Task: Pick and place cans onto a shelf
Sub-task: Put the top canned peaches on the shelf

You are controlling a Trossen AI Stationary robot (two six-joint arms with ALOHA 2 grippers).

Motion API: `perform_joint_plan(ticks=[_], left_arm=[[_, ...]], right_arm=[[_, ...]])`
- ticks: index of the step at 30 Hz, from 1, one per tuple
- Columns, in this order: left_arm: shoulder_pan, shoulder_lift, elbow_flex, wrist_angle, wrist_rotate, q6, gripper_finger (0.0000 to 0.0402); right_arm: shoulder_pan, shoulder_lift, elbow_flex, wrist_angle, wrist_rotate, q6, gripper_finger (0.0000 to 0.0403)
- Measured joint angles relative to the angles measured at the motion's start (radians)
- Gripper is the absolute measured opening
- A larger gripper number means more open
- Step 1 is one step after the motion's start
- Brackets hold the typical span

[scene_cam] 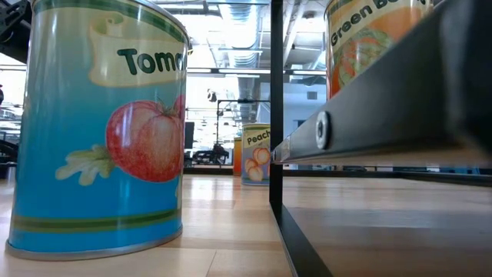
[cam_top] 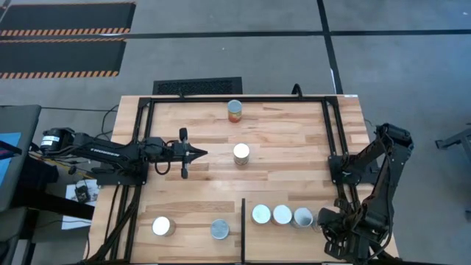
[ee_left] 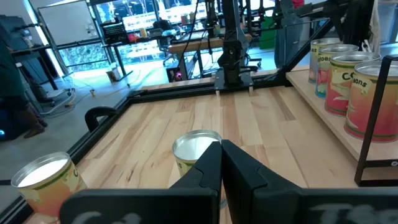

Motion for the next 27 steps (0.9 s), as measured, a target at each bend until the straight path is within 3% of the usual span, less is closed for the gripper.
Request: perform_joint_plan(ticks=[27], left_arm=[[0.0,0.0,0.0,0.0,0.0,0.0,0.0]], right_arm=[[-0.046,0.0,0.011,-0.077,0.004,-0.031,0.0057]])
